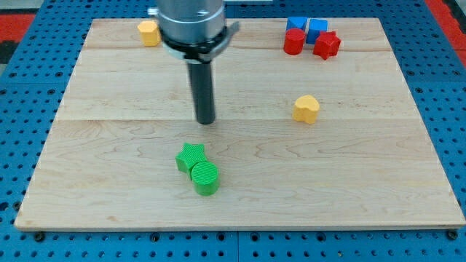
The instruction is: Push the yellow heart below the yellow hexagon
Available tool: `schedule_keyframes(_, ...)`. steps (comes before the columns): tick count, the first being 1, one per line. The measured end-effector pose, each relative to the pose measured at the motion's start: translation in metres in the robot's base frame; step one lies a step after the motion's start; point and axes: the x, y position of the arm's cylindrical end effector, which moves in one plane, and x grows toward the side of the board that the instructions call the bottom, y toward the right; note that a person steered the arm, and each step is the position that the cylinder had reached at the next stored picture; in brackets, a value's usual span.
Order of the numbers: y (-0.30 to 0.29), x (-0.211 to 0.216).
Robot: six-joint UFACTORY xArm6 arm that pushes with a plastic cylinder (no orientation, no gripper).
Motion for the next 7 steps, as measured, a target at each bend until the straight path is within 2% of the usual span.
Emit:
schedule_keyframes(2,0.145,0.013)
schedule_keyframes(3,0.176,-0.004)
schedule_keyframes(4,0.13,-0.062)
schedule_keyframes(5,0.073,-0.063)
schedule_keyframes(6,0.122,-0.038)
schedule_keyframes(7,0.107,-0.007)
